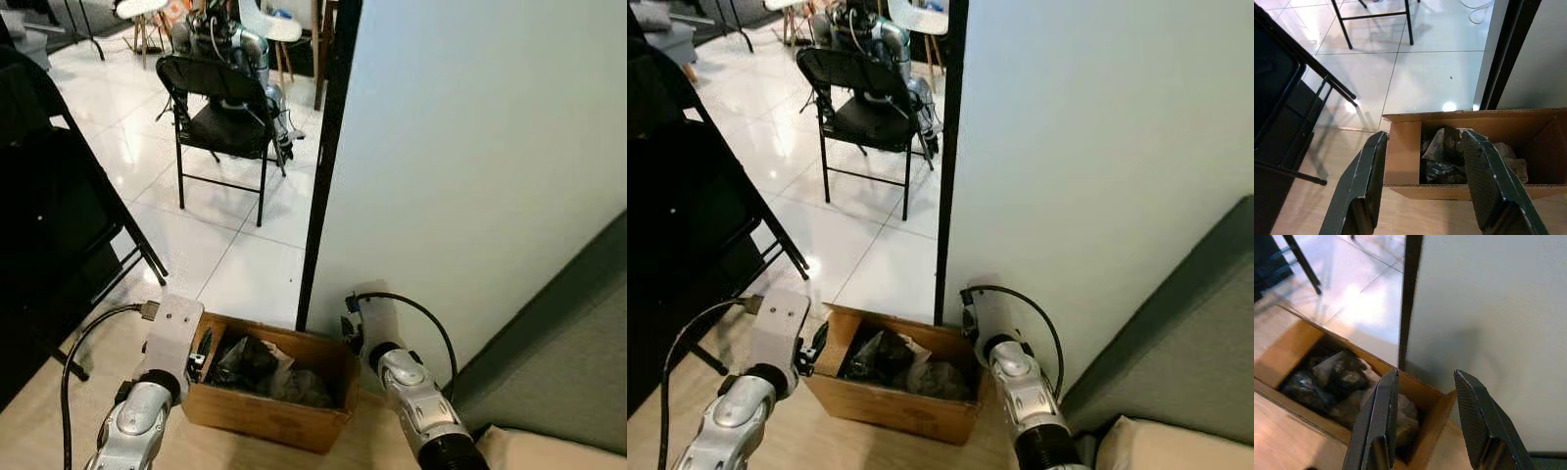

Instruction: Clean up the room

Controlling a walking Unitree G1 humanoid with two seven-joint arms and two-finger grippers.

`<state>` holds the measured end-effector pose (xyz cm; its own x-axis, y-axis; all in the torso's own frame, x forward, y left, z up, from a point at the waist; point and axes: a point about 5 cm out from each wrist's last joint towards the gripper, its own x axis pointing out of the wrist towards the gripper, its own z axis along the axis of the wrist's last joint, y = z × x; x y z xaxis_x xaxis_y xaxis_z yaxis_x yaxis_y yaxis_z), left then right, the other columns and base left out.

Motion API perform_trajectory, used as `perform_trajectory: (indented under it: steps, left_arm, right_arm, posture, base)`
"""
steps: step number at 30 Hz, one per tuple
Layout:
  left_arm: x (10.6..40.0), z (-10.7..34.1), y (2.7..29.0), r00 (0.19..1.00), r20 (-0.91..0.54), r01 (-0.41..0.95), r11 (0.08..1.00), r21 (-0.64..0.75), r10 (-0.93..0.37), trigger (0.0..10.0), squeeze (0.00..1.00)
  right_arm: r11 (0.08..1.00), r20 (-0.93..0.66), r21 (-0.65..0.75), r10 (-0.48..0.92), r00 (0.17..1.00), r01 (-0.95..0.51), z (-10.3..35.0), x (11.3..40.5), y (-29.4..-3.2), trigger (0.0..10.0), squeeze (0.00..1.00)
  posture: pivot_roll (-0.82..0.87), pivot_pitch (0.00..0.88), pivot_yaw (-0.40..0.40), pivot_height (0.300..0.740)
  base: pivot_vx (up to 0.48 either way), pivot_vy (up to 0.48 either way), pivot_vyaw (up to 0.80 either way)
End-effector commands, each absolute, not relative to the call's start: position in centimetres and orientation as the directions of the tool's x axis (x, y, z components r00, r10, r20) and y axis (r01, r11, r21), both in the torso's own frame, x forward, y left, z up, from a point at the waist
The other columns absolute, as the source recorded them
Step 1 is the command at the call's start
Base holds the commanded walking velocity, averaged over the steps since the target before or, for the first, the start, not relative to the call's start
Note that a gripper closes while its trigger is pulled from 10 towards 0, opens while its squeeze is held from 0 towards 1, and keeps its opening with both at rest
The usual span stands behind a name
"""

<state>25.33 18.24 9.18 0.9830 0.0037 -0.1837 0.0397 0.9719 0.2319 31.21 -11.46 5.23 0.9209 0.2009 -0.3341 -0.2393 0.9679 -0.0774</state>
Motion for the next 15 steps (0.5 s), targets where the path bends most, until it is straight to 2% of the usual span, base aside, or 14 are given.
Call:
perform_trajectory:
  steps: [1,7,15]
  left_arm:
    - [25.1,8.6,18.2,0.977,-0.211,0.031,0.979,0.203,0.013,10.0,0.00]
    - [25.0,8.3,17.8,0.976,-0.219,0.035,0.977,0.211,0.012,10.0,0.00]
    - [24.4,7.8,17.8,0.972,-0.236,0.037,0.977,0.210,0.014,10.0,0.00]
  right_arm:
    - [0.977,-0.329,-0.040,0.186,0.926,-0.210,4.8,30.8,-11.7,10.0,0.00]
    - [0.979,-0.337,-0.013,0.188,0.923,-0.204,5.1,28.8,-11.3,10.0,0.00]
    - [0.982,-0.355,-0.017,0.172,0.919,-0.191,5.1,28.4,-11.8,10.0,0.00]
  posture:
    - [-0.01,0.095,-0.036,0.731]
    - [0.00,0.104,-0.035,0.731]
    - [0.00,0.128,-0.044,0.731]
  base:
    - [0.000,0.000,0.00]
    - [0.000,0.000,0.00]
    - [0.000,0.000,0.00]
